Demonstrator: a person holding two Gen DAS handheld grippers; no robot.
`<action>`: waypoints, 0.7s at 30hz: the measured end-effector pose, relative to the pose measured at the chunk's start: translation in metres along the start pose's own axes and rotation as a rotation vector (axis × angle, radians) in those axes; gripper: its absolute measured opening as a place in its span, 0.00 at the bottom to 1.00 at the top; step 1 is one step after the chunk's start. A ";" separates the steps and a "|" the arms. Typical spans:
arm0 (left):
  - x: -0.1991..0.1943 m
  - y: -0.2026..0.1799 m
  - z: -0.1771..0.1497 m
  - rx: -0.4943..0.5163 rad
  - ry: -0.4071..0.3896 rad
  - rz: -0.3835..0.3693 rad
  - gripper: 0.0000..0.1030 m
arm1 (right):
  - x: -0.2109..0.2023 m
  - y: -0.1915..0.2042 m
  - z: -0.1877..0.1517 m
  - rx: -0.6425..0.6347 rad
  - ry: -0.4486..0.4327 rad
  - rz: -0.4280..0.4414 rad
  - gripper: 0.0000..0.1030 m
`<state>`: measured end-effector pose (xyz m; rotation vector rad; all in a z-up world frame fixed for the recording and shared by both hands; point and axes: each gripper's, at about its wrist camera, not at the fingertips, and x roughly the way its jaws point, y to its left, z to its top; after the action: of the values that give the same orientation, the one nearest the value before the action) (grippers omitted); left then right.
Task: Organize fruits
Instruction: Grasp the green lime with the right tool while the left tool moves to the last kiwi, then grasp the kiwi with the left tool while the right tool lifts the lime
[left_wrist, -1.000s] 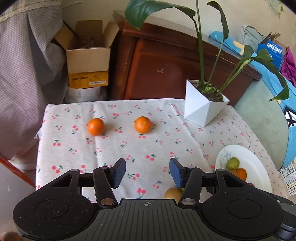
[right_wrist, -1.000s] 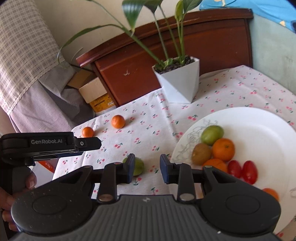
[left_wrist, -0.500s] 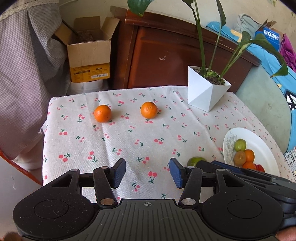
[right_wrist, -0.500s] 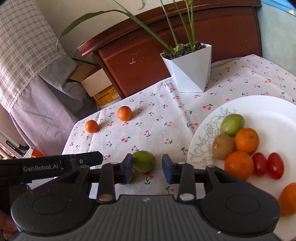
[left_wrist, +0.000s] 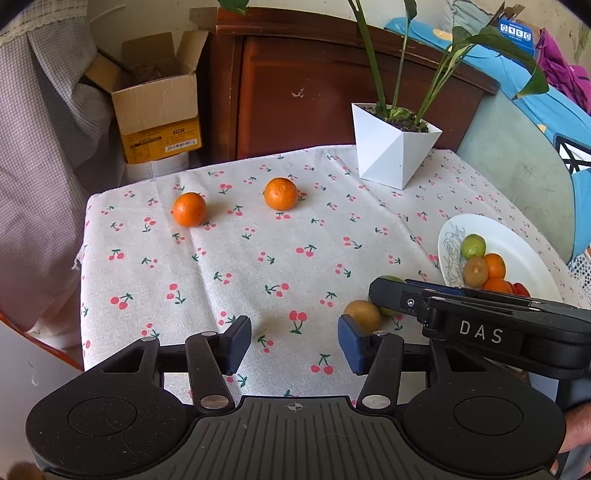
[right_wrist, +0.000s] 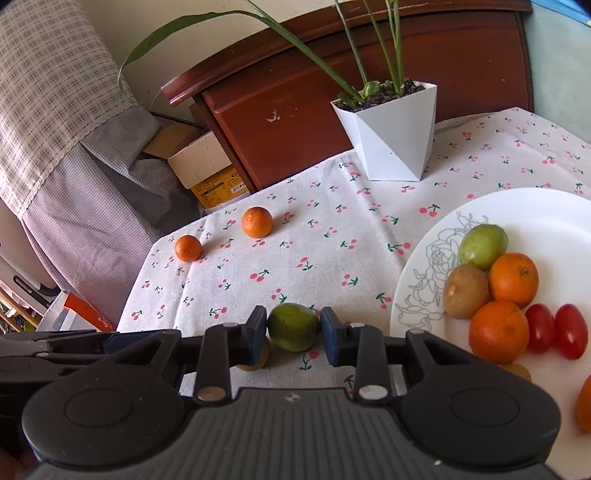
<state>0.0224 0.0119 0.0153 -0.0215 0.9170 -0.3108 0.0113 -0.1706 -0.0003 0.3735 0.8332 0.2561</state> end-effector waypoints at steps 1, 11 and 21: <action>0.000 -0.001 0.000 0.006 0.000 -0.003 0.49 | -0.001 -0.001 0.001 0.004 -0.001 -0.005 0.31; 0.000 -0.020 -0.003 0.079 -0.036 -0.079 0.48 | -0.018 -0.010 0.012 0.045 -0.049 -0.023 0.31; 0.014 -0.034 -0.008 0.106 -0.036 -0.097 0.35 | -0.028 -0.016 0.011 0.061 -0.053 -0.044 0.31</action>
<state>0.0160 -0.0233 0.0046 0.0260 0.8645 -0.4480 0.0032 -0.1975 0.0184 0.4166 0.7971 0.1799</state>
